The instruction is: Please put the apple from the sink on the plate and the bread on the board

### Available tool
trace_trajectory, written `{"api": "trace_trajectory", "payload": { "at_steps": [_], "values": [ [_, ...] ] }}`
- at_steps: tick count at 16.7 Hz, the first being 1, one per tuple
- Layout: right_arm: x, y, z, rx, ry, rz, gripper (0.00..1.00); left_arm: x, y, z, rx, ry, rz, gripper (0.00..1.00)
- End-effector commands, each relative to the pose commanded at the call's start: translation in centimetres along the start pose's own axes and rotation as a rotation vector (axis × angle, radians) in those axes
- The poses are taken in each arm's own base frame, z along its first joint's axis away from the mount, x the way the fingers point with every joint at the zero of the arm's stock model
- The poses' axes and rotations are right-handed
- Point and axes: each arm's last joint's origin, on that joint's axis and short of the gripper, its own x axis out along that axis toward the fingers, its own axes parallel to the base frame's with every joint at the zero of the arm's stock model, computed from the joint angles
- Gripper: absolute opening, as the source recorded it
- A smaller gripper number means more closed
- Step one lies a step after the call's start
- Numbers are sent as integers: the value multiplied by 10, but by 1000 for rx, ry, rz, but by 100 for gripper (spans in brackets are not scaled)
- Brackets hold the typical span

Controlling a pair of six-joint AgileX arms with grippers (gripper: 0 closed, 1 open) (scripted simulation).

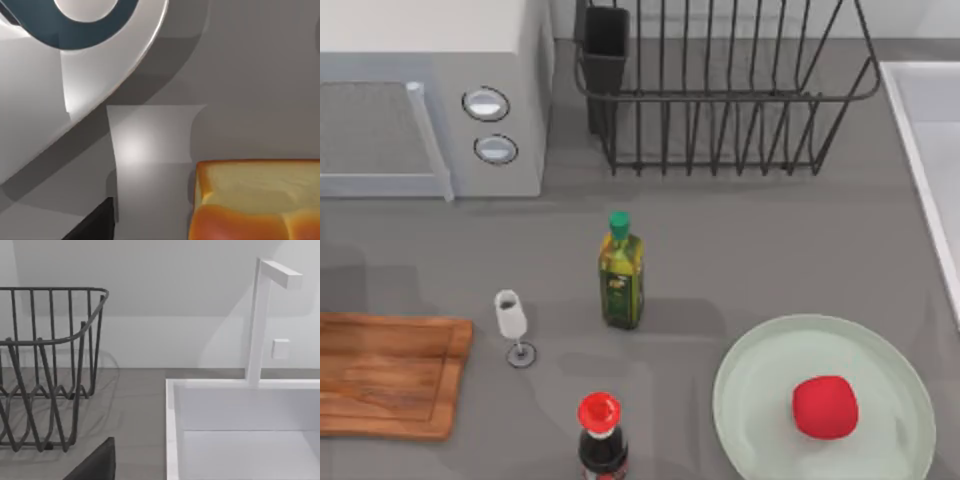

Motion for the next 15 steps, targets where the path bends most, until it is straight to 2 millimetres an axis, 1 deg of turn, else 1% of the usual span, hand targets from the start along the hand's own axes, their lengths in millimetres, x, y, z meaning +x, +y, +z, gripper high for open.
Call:
{"api": "trace_trajectory", "payload": {
  "at_steps": [13,14,15],
  "values": [
    [0,0,0,0,0,0,100,0,0,0,0,0,0,2],
    [0,0,0,0,0,0,100,0,0,0,0,0,0,0],
    [0,0,0,0,0,0,100,0,0,0,0,0,0,0]
  ]
}}
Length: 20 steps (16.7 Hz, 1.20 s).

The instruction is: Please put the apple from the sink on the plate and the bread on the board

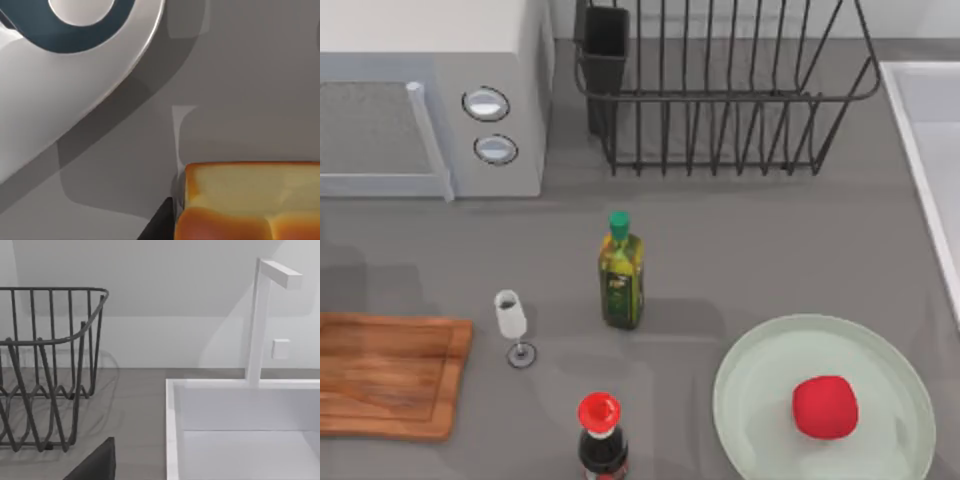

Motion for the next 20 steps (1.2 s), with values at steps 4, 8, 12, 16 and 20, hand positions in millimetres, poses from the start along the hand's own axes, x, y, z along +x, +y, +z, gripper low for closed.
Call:
{"api": "trace_trajectory", "payload": {
  "at_steps": [4,8,12,16,20],
  "values": [
    [0,0,0,0,0,0,100,0,0,0,0,0,0,0],
    [0,0,0,0,0,0,100,-12,1,1,-4,-27,-1,0],
    [0,0,0,0,0,0,100,-25,-4,-1,7,11,-15,0],
    [0,0,0,0,0,0,100,-61,-4,0,8,12,-16,0],
    [0,0,0,0,0,0,100,-99,-1,1,-1,-17,-5,0]
  ]
}}
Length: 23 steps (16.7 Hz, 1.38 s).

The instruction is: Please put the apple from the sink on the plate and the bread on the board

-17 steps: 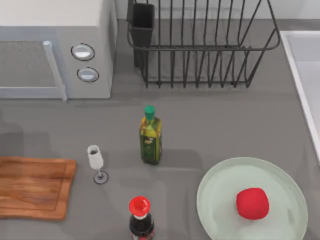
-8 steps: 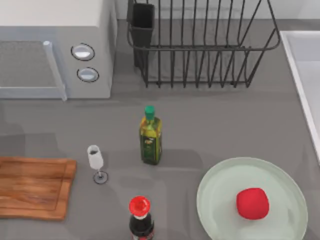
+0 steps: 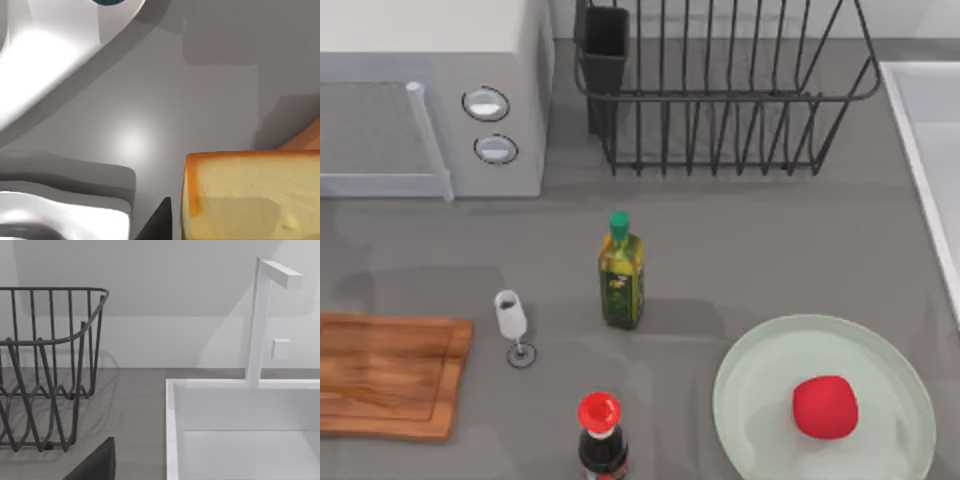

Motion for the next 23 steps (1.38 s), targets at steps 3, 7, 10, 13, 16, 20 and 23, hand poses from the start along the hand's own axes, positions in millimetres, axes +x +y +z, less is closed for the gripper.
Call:
{"api": "trace_trajectory", "payload": {
  "at_steps": [3,7,10,13,16,20,23],
  "values": [
    [0,0,0,0,0,0,100,-13,1,0,-4,-12,5,0],
    [0,0,0,0,0,0,100,-11,0,1,2,-8,4,0],
    [0,0,0,0,0,0,100,-10,-1,0,32,-7,8,0],
    [0,0,0,0,0,0,100,-7,-4,-5,157,-4,24,0],
    [0,0,0,0,0,0,100,-4,-10,-12,388,-2,45,0],
    [0,0,0,0,0,0,100,2,-24,-26,850,-2,80,0],
    [0,0,0,0,0,0,100,5,-37,-39,1288,-7,116,0]
  ]
}}
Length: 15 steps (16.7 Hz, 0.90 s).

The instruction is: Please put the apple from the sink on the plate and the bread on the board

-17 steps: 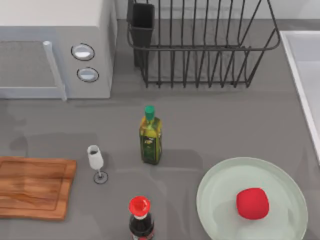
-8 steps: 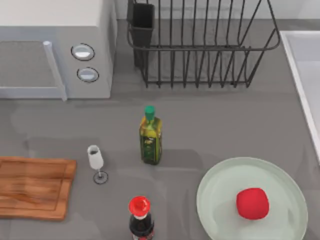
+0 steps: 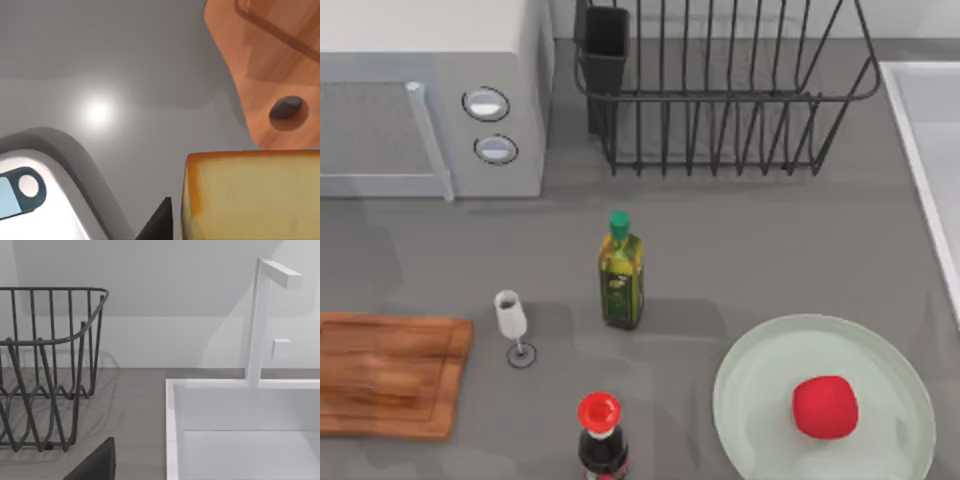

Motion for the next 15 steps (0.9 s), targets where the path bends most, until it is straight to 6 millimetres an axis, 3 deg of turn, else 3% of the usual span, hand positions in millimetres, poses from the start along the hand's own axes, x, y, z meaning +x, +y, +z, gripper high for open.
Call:
{"api": "trace_trajectory", "payload": {
  "at_steps": [9,15],
  "values": [
    [0,0,0,0,0,0,100,5,-62,19,1334,38,190,0],
    [0,0,0,0,0,0,100,11,-95,25,1865,102,325,0]
  ]
}}
